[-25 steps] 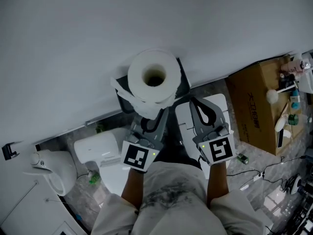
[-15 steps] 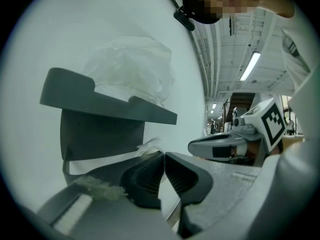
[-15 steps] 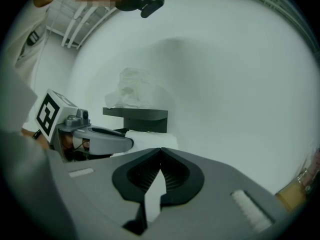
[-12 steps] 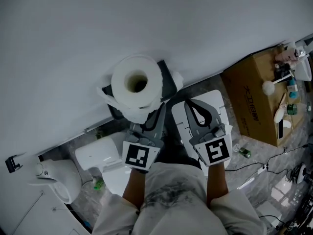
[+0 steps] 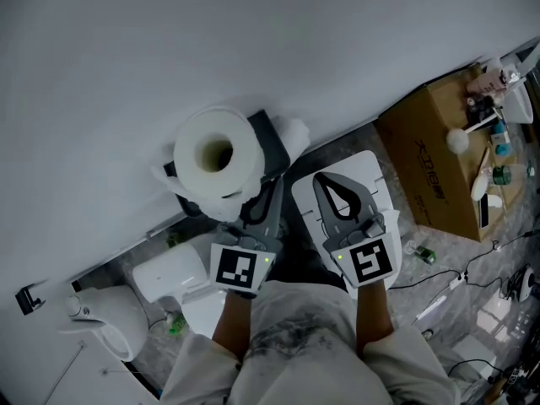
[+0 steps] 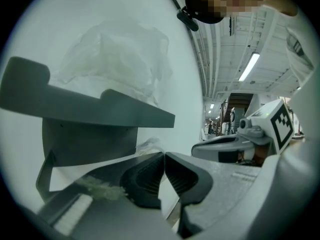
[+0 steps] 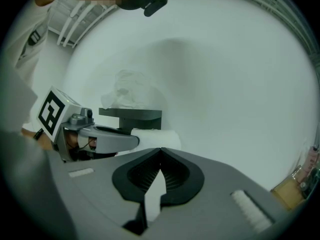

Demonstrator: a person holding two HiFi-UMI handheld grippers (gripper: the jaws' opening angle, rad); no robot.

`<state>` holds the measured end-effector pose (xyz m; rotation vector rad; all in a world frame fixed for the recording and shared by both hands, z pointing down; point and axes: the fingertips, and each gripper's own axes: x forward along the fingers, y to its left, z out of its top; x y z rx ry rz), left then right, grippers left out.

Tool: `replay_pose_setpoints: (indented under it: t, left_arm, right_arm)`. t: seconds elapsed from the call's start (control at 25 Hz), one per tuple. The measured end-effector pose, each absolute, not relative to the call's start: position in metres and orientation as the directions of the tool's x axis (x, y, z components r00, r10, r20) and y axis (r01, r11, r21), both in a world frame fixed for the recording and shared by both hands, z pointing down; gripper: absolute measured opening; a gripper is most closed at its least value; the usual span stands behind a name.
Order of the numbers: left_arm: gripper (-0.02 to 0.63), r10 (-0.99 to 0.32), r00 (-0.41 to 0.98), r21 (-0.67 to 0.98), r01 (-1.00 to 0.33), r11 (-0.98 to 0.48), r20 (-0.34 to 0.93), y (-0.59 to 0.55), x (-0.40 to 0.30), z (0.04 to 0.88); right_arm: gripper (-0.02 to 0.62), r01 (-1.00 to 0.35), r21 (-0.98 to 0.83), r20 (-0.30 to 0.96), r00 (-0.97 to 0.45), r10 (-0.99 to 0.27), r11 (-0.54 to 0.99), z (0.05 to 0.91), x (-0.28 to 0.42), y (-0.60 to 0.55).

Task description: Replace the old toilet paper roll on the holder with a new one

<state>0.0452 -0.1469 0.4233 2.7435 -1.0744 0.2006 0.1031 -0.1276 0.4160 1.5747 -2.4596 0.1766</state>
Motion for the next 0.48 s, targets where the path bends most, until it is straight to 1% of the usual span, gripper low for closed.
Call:
replay_pose_setpoints:
  t: [0.48]
  left_arm:
    - [0.014, -0.641, 0.739, 0.133, -0.67, -0.73, 0.205, -0.15, 0.062, 0.425]
  right_arm:
    - [0.002, -0.924, 0.019, 0.247, -0.365, -0.898, 0.381, 0.416, 0.112, -0.127]
